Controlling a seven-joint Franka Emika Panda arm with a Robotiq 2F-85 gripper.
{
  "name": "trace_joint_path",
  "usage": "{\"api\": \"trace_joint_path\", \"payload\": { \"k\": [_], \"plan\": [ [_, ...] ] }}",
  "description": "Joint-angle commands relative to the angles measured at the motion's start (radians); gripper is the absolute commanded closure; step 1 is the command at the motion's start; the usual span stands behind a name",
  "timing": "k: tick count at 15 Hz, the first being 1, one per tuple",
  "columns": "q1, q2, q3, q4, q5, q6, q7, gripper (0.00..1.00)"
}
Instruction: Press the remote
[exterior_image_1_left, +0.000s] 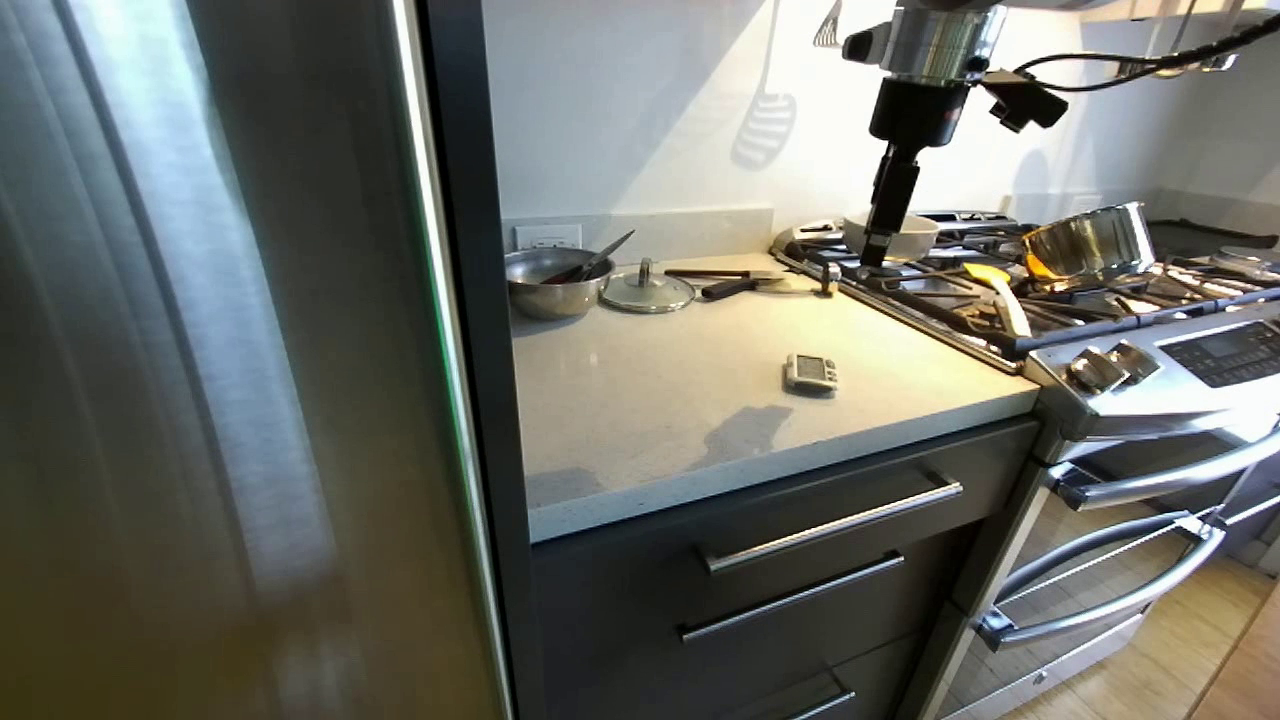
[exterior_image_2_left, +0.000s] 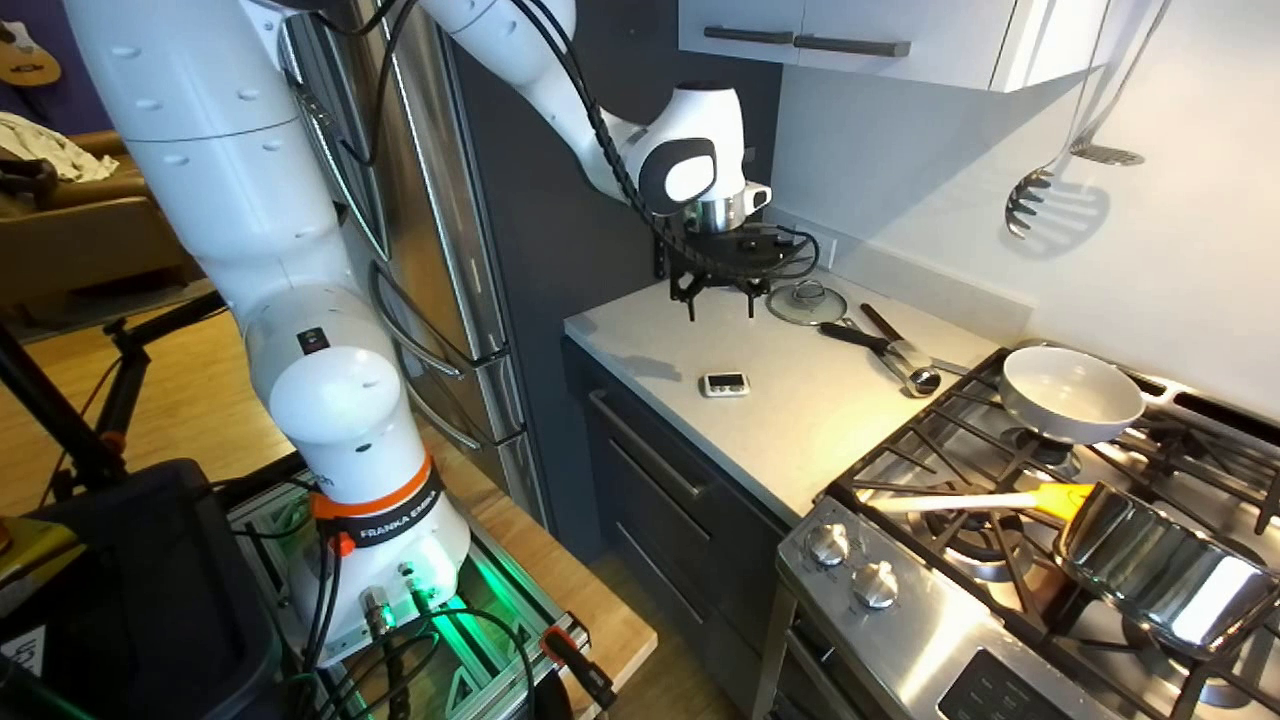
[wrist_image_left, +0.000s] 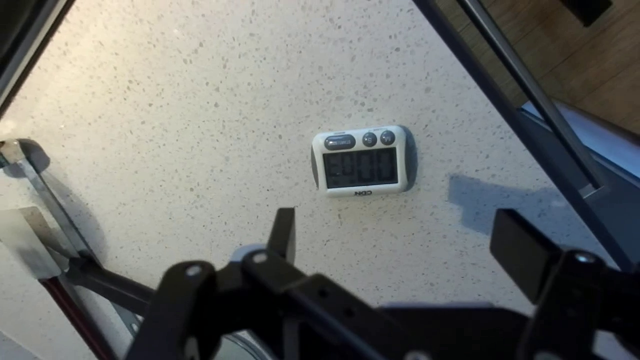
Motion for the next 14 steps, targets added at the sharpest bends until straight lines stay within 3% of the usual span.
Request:
{"api": "trace_joint_path", "payload": {
  "k": [1, 10, 14],
  "plan": [
    [0.036, -0.061, -0.031, -0.019, -0.051, -0.073, 0.017, 0.00],
    [0.063, -0.118, -0.041, -0.023, -0.105, -0.130, 0.042, 0.00],
    [0.074, -0.097, -0.048, 0.000, -0.077, -0.113, 0.025, 0.00]
  ]
}}
